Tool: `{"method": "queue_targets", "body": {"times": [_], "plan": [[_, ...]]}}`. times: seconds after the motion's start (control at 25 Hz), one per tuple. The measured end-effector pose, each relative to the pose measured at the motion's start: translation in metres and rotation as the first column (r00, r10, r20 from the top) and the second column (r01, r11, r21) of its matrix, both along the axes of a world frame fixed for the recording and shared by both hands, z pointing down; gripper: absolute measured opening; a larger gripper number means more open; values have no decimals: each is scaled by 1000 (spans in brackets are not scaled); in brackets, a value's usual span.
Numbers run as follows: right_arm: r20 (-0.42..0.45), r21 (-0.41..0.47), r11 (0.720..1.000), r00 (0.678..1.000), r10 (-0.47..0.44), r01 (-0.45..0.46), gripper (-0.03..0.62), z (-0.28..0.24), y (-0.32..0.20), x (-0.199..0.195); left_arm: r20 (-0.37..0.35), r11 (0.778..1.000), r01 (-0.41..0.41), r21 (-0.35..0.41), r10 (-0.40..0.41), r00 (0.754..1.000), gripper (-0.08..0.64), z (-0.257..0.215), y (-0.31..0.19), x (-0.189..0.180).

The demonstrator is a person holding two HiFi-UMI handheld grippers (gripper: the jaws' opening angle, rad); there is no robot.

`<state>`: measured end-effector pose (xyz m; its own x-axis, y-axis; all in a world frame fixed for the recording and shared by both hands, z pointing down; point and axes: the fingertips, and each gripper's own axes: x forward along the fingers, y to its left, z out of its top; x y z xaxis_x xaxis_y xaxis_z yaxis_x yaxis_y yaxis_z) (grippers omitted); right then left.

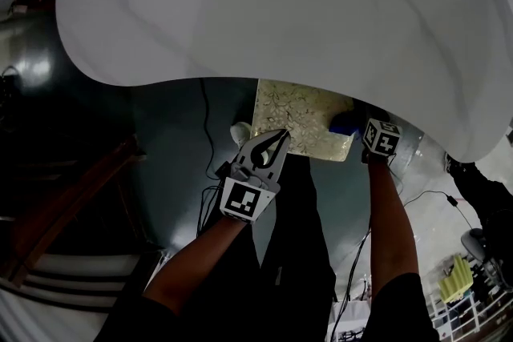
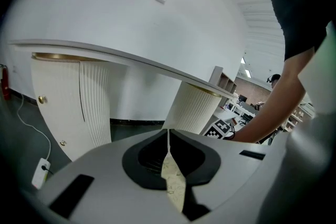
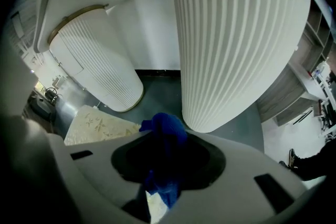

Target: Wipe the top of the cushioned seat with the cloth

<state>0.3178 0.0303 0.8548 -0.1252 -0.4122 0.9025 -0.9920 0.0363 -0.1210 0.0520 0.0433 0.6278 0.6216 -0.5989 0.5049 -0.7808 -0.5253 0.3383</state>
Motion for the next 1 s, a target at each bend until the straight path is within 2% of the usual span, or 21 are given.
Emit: {"method": "queue_targets", "body": {"times": [0.2,0.4,0.52,0.64,0.84,1.0], "plan": [[23,70,998,1000,-11,9,127,-26,-1,-26,-2,1000,8,17,-8,1000,25,-8,2,-19],[97,130,990,995,36,-49,126,-61,-2,-65,-19,999,40,28,-40,999,25,-21,4,-47],[132,167,984,991,33,-55,126,-88,-5,-93,-6,998,46,34,-45,999,25,-32,5,-67],[164,212,977,986,2,-37,126,-111,-5,-136,49,998,45,39,-46,998,25,-33,7,-98],[240,277,961,969,-56,-13,126,-152,-3,-213,27,991,131,27,-132,991,24,-35,13,-147],[279,270,962,953,-114,36,126,-164,12,-271,42,990,139,33,-140,989,25,-39,17,-174]]}}
